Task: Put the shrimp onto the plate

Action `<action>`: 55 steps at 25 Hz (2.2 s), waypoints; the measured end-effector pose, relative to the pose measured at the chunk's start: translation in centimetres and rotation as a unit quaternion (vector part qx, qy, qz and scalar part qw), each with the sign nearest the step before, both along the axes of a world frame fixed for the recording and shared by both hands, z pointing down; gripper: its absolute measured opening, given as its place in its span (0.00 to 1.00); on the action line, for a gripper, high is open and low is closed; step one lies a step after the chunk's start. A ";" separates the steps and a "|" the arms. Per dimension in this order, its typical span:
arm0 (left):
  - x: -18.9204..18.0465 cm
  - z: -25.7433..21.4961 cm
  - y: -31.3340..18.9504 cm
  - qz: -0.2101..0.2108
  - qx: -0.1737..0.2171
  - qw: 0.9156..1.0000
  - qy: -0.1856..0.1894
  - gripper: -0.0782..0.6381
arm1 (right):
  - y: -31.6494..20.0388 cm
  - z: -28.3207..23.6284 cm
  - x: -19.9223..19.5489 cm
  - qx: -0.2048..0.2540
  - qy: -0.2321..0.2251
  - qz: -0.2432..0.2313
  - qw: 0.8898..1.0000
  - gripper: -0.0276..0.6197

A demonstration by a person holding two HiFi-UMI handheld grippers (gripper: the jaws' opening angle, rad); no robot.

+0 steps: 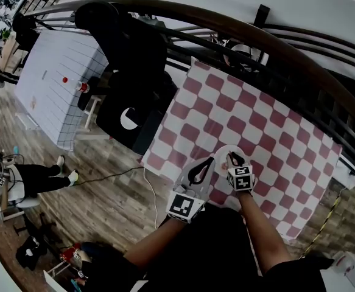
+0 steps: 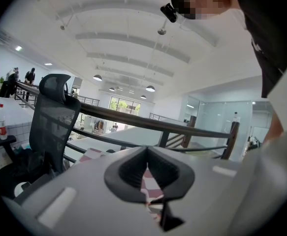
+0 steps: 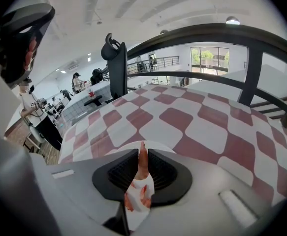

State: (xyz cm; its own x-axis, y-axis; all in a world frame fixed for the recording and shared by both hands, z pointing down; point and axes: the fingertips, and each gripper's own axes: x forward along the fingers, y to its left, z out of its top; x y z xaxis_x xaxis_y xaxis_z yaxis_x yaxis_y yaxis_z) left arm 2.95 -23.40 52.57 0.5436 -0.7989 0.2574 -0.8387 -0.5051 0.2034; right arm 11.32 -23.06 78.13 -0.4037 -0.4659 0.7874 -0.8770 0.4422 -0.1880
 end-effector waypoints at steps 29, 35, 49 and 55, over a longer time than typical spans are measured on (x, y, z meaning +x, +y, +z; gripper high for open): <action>-0.8 0.0 1.5 -0.019 -0.009 1.000 0.000 0.12 | 0.3 0.6 -0.5 -0.002 0.003 -0.042 0.999 0.15; -0.4 -0.3 2.3 -0.010 -0.006 1.000 -0.003 0.12 | 0.6 0.1 0.0 0.013 0.008 -0.034 0.999 0.14; -1.0 -1.3 5.5 0.042 0.007 0.999 -0.006 0.12 | 2.0 -4.3 1.5 0.057 0.014 0.021 0.998 0.04; -0.4 -1.3 7.1 0.074 0.019 0.997 0.007 0.12 | 3.9 -6.6 2.0 0.067 0.008 0.061 0.996 0.04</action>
